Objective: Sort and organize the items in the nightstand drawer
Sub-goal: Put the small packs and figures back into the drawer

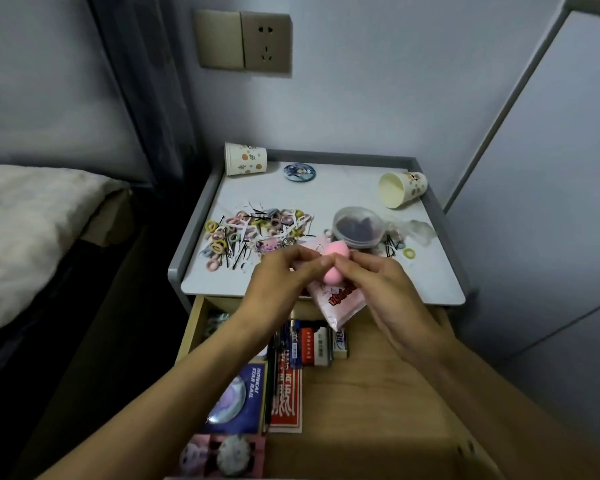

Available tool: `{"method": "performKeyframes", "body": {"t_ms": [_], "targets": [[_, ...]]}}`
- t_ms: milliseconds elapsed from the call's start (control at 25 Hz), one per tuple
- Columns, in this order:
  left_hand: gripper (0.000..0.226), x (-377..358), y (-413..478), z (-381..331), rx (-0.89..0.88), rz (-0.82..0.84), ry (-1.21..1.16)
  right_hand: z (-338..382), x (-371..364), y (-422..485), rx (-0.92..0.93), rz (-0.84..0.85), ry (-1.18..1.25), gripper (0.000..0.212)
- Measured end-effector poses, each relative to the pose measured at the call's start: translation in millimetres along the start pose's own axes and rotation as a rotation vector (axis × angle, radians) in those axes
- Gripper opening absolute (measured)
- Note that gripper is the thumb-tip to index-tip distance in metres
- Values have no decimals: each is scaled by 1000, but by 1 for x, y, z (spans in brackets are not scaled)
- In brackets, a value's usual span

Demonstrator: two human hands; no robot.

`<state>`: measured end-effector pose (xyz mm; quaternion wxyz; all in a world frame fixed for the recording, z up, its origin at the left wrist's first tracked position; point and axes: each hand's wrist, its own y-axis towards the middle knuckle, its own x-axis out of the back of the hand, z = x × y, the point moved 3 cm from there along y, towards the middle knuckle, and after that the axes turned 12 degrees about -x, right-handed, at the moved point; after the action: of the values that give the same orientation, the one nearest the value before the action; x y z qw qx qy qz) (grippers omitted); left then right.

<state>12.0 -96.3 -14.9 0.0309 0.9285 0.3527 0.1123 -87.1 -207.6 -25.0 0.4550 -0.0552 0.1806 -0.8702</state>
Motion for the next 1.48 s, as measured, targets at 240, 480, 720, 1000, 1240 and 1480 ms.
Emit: {"method": "performKeyframes", "body": {"t_ms": [240,480,720,1000,1240,1480], "targets": [[9,13,19,-7,-151,-31,92,24,13,10,39,27,16,31],[32,32,27,-11,-187,-11,57,27,9,9,35,131,-21,42],[29,62,65,25,-183,-28,919,47,37,16,50,-35,146,23],[25,51,106,45,-166,284,1146,37,34,7,92,-14,29,28],[24,53,123,48,-181,443,1176,31,31,3,84,-21,-11,25],[23,52,129,47,-205,431,1271,32,31,6,79,-39,-3,23]]}}
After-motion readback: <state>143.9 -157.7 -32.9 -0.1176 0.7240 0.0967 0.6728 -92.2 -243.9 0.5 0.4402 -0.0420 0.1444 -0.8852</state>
